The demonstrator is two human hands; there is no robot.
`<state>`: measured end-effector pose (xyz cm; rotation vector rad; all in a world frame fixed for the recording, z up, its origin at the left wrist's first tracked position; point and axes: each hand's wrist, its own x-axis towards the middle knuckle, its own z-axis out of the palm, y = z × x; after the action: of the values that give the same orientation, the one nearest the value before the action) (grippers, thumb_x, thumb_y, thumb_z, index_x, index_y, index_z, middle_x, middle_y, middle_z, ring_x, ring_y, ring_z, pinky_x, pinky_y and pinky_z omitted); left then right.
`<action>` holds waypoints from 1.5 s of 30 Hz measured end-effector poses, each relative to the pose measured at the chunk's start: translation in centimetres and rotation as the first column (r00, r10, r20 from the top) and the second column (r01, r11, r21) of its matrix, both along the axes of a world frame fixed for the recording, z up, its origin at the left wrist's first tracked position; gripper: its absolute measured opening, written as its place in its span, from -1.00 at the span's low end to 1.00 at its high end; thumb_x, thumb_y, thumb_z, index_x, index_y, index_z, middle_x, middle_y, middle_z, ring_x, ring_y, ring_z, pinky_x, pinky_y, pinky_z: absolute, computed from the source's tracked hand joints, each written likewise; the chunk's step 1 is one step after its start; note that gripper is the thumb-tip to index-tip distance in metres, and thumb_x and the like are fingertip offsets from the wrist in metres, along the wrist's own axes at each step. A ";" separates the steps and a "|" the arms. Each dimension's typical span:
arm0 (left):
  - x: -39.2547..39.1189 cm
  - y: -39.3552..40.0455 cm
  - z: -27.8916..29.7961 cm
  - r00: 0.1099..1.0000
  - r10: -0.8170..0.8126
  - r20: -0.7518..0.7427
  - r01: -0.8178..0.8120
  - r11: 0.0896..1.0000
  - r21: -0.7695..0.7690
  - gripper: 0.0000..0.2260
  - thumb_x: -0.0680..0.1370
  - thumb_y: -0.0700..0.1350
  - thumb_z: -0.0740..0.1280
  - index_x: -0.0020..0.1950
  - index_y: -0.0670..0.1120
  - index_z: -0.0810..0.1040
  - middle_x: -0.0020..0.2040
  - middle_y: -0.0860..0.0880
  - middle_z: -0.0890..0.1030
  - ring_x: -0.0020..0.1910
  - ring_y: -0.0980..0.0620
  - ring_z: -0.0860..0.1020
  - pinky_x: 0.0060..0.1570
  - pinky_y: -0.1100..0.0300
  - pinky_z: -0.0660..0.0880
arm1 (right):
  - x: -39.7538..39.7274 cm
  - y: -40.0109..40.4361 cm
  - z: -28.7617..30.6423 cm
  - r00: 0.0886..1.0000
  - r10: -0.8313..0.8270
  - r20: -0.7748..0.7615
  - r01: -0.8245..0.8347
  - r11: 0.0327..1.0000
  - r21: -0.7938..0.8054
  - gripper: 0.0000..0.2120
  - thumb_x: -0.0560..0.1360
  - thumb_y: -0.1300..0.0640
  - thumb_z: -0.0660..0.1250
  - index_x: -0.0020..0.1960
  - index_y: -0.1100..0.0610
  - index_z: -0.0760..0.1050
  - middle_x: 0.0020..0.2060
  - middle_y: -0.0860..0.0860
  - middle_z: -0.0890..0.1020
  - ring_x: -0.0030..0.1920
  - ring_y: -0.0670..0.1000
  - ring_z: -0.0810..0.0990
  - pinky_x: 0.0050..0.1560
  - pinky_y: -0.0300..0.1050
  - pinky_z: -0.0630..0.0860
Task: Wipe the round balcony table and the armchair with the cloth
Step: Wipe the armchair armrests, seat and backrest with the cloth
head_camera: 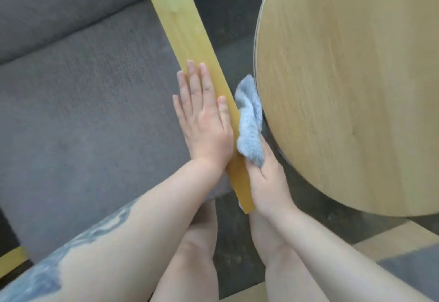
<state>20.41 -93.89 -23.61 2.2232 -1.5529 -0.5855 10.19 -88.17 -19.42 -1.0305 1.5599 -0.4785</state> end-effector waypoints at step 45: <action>5.0 0.8 0.5 0.873 -0.269 -0.407 0.308 0.951 0.032 -0.47 0.58 0.15 -0.11 0.53 0.08 -0.12 0.52 0.18 -0.17 0.48 0.27 -0.29 0.49 0.08 -0.25 | -2.1 0.0 -1.4 0.428 0.562 -0.708 -0.896 0.368 -0.250 -0.37 0.35 0.07 0.23 0.43 0.05 0.32 0.43 -0.02 0.36 0.49 0.02 0.18 0.50 0.04 0.02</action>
<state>25.41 -93.12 -23.06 1.7868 -1.6663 -1.1458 8.13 -88.13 -20.87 -2.4440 1.1094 0.0307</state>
